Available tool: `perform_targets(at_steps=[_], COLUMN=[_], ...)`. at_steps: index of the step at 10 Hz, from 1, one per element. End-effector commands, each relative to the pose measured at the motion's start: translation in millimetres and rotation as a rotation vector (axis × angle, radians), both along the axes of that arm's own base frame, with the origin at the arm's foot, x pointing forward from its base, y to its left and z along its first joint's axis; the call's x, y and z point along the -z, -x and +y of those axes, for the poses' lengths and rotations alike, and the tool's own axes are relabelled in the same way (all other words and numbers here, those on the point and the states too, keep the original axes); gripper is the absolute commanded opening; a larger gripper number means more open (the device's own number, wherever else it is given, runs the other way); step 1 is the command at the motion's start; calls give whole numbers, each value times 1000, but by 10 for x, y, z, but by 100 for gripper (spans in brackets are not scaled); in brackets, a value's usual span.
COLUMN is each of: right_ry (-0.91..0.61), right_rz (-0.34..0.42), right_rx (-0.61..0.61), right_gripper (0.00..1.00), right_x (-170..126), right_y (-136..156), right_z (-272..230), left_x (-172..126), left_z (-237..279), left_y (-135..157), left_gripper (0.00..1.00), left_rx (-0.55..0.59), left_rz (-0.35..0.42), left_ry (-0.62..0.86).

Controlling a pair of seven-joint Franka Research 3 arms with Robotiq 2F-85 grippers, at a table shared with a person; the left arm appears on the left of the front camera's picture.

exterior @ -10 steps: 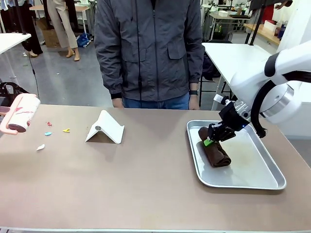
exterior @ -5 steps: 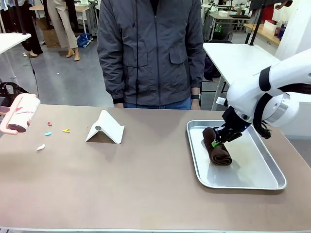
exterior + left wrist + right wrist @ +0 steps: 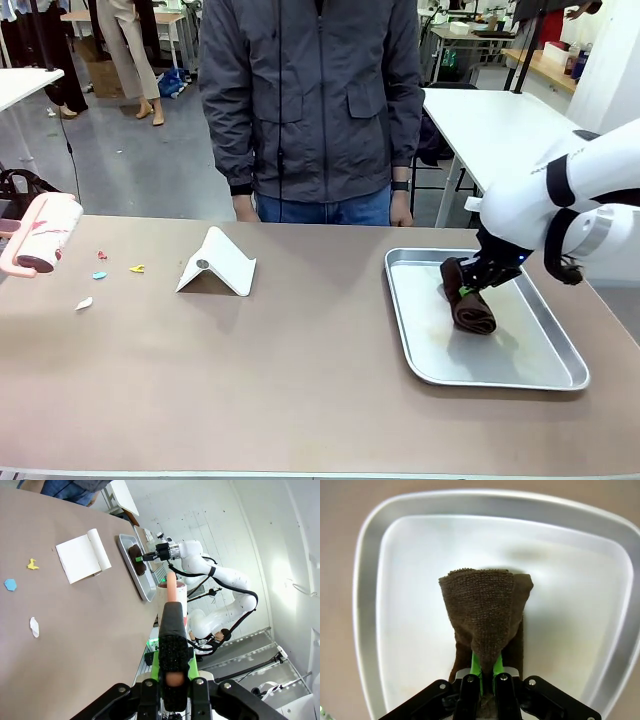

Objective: Clean the surface of the table.
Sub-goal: If a person points to the right, clean the right side of the table with your right hand, and if they point to the left, clean the left side with your left hand.

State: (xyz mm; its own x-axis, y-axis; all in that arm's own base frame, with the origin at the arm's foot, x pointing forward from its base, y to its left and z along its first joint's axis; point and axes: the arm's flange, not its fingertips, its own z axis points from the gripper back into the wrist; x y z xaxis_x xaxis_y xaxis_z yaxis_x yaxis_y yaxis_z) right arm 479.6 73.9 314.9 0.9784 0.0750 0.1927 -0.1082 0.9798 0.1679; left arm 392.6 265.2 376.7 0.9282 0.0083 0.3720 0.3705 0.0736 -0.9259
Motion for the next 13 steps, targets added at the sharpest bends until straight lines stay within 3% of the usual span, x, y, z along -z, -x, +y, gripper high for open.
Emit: perform_targets(at_steps=[1,7,10,13], right_ry=[66,-24,-327,-715], right_rz=[5,-6,-59,-26], right_rx=[91,206,105,-31], right_gripper=[9,9,9,9], right_x=[68,30,-159,-325], right_y=[57,220,364,481], right_z=[-267,-786,-894,-892], left_x=[-50,-50,-50,-50], left_z=[-43,-43,-43,-43], left_y=[45,45,45,45], left_gripper=[0,0,0,0], left_rx=[-6,-6,-6,-6], left_rz=[8,8,8,8], left_ry=[3,3,3,3])
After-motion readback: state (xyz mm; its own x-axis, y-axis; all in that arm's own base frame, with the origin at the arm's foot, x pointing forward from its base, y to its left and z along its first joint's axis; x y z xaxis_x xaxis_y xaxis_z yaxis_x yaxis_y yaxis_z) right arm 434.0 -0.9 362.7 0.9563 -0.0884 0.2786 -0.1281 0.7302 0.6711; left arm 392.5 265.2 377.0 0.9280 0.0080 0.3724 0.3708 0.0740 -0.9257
